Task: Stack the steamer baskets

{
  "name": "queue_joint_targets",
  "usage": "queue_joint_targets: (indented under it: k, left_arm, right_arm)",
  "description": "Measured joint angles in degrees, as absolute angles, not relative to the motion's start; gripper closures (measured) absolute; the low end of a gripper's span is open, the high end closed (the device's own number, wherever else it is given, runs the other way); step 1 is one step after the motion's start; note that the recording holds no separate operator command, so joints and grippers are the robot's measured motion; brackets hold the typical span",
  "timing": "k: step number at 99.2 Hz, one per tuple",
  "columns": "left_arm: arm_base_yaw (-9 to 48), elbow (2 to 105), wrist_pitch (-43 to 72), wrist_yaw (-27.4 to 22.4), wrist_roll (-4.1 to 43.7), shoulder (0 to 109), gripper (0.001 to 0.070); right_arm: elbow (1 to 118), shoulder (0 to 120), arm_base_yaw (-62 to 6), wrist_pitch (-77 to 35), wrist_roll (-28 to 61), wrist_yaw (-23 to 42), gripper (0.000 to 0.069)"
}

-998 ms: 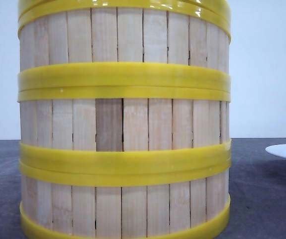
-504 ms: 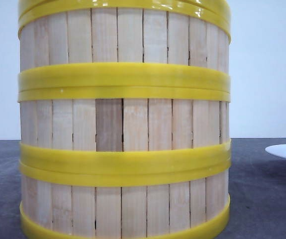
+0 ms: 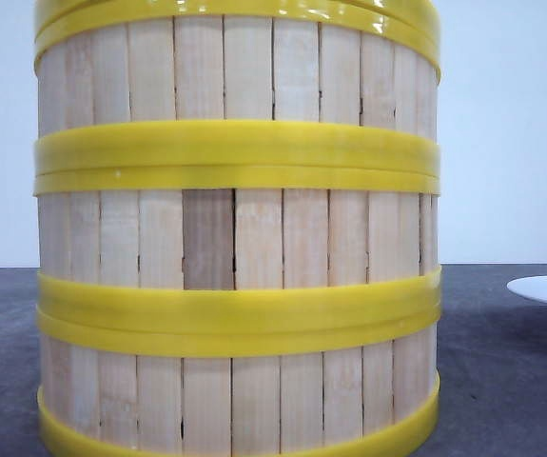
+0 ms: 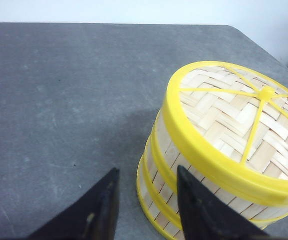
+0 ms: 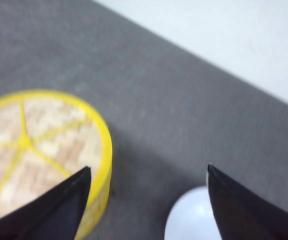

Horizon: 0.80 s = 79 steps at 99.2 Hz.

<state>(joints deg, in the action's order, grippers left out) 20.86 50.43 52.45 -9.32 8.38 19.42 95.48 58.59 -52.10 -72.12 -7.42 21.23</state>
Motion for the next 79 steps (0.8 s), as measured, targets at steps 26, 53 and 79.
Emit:
queue_joint_targets:
  k: [26, 53, 79]
  left_arm:
    - [20.86, 50.43, 52.45, -9.32, 8.38, 19.42, 0.0509]
    - [20.86, 50.43, 51.81, -9.32, 8.38, 19.42, 0.0685]
    - [20.86, 50.43, 51.57, -9.32, 8.38, 19.42, 0.0689]
  right_arm:
    - [77.38, 48.51, -52.1, -66.43, -14.68, 21.23, 0.0245]
    - [76.05, 46.96, -52.1, -65.25, -16.58, 21.26, 0.0664]
    - [76.05, 47.0, -52.1, -63.35, -16.8, 21.23, 0.0681]
